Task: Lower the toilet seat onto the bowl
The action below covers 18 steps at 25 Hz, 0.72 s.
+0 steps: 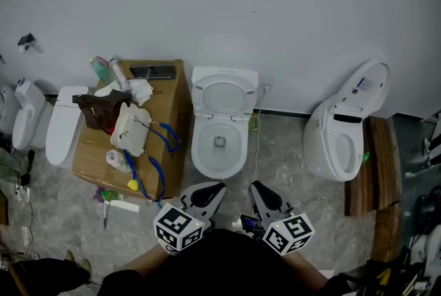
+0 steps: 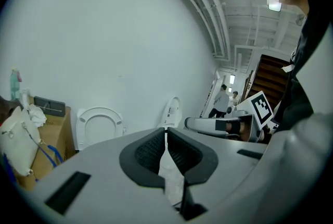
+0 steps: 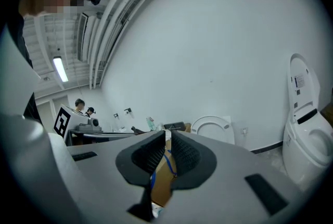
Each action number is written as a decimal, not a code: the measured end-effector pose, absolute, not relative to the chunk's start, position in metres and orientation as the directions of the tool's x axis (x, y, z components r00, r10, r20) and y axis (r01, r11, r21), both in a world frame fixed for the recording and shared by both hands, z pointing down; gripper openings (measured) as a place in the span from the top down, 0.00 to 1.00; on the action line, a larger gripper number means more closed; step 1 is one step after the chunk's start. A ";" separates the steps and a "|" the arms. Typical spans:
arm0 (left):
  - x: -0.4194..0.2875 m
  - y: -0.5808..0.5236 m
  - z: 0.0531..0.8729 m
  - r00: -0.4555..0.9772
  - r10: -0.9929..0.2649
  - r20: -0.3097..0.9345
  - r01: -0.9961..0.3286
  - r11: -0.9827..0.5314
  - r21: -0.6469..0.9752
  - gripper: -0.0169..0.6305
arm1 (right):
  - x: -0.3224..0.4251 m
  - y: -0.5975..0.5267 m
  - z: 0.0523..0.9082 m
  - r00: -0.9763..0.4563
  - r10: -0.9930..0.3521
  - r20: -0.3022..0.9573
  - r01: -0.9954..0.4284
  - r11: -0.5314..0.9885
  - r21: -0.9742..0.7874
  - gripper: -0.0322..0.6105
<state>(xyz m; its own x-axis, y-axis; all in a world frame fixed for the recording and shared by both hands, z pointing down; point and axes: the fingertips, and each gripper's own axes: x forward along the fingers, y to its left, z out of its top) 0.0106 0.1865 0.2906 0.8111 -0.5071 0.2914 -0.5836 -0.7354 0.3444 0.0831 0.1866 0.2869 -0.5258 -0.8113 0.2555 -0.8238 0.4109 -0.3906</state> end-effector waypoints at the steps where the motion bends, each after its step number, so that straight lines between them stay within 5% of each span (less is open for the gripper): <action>1: 0.005 0.179 0.290 0.816 -0.500 0.289 -0.576 -0.742 0.343 0.94 | 0.077 0.179 0.288 -0.522 -0.812 0.259 -0.826 0.406 -0.391 0.86; 18: -0.069 0.086 0.306 0.853 -0.451 0.261 -0.521 -0.743 0.420 0.94 | 0.012 0.098 0.298 -0.441 -0.828 0.347 -0.875 0.310 -0.371 0.86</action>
